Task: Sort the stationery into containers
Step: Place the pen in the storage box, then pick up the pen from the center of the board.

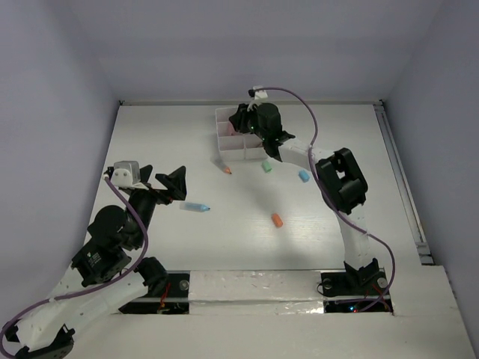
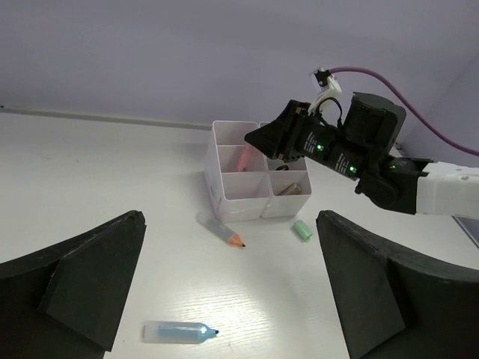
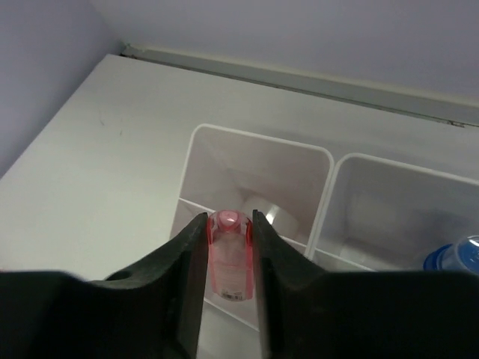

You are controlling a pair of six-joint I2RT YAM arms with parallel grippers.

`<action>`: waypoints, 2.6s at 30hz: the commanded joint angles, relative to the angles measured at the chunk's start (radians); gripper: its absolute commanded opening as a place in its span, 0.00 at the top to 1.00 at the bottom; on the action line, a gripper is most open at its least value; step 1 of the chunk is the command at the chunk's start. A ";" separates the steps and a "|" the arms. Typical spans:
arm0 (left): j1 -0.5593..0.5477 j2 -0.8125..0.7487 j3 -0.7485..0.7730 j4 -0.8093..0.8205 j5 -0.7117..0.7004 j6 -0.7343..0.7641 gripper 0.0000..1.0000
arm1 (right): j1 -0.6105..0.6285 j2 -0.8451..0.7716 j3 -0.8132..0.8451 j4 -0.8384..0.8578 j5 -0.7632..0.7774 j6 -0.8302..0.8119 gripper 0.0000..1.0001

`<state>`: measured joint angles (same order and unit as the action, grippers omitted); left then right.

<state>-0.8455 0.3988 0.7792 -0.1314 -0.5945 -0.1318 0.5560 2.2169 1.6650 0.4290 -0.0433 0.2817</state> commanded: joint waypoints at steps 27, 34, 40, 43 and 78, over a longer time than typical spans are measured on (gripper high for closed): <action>0.033 -0.029 0.023 0.018 0.185 -0.015 0.01 | -0.244 -0.920 -0.635 -0.858 0.065 0.215 1.00; 0.042 -0.021 0.034 0.004 0.277 -0.034 0.01 | -0.381 -1.014 -0.680 -1.076 0.102 0.258 0.66; 0.062 -0.041 0.040 -0.013 0.301 -0.055 0.01 | -0.647 -0.987 -0.717 -1.098 -0.058 0.260 0.35; 0.085 -0.060 0.040 -0.014 0.312 -0.065 0.01 | -0.757 -0.955 -0.723 -1.101 -0.063 0.235 0.23; 0.328 0.413 0.057 -0.259 0.081 -0.503 0.01 | 0.001 -0.961 -0.751 -0.556 -0.296 0.045 0.83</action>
<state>-0.6098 0.7731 0.8635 -0.4271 -0.6476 -0.5442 0.5568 1.2724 0.9432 -0.2512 -0.2913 0.3573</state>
